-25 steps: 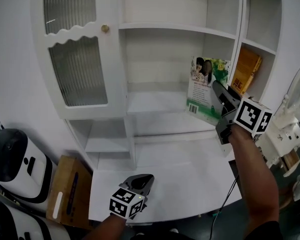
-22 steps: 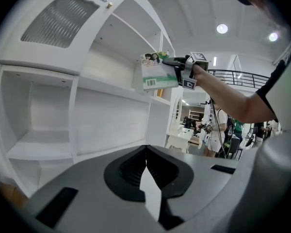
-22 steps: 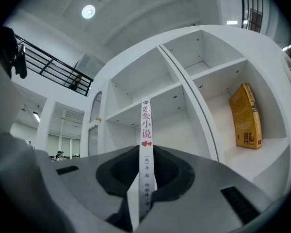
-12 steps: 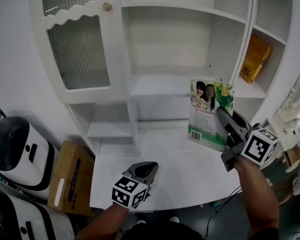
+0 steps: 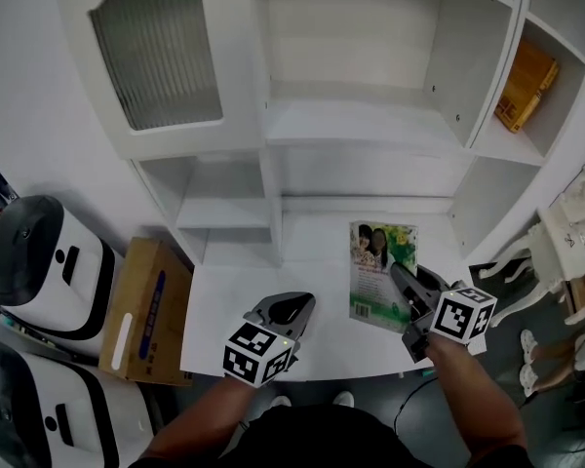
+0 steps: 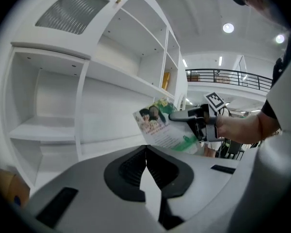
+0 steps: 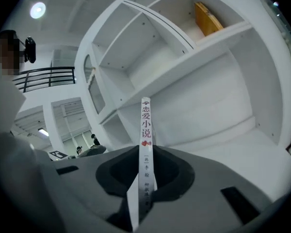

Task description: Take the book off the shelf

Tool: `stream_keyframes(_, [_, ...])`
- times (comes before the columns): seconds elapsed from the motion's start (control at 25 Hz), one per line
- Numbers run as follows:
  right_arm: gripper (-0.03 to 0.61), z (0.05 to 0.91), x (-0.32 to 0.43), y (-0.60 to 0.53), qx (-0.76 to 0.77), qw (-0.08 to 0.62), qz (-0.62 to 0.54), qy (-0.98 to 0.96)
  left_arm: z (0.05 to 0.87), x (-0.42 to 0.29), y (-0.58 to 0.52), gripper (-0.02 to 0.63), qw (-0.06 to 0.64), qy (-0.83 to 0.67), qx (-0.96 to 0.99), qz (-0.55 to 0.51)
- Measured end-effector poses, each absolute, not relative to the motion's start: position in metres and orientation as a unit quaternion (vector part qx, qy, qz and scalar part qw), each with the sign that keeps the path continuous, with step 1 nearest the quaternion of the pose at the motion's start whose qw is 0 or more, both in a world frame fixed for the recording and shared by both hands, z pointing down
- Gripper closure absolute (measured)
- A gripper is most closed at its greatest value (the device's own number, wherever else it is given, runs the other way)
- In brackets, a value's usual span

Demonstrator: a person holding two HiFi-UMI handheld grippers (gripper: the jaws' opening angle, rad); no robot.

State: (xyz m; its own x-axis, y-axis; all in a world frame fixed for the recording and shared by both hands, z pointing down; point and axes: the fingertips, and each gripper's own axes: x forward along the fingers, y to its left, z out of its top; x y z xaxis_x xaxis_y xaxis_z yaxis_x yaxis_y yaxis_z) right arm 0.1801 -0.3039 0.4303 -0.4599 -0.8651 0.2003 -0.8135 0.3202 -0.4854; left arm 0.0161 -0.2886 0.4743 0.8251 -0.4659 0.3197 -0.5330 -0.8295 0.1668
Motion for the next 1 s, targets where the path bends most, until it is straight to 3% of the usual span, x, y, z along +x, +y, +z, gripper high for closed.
stream_keyframes(0.4, [0.502,0.597,0.179,-0.299,-0.501,0.015,-0.425,0.754,0.512,0.016,-0.278,0.603,0.139,-0.278,0.938,0.153])
stream_keyframes(1.0, [0.502,0.711,0.171,-0.305,-0.396,0.033,-0.600,0.695,0.539,0.039,-0.257,0.603,0.182,-0.299,0.924,0.155])
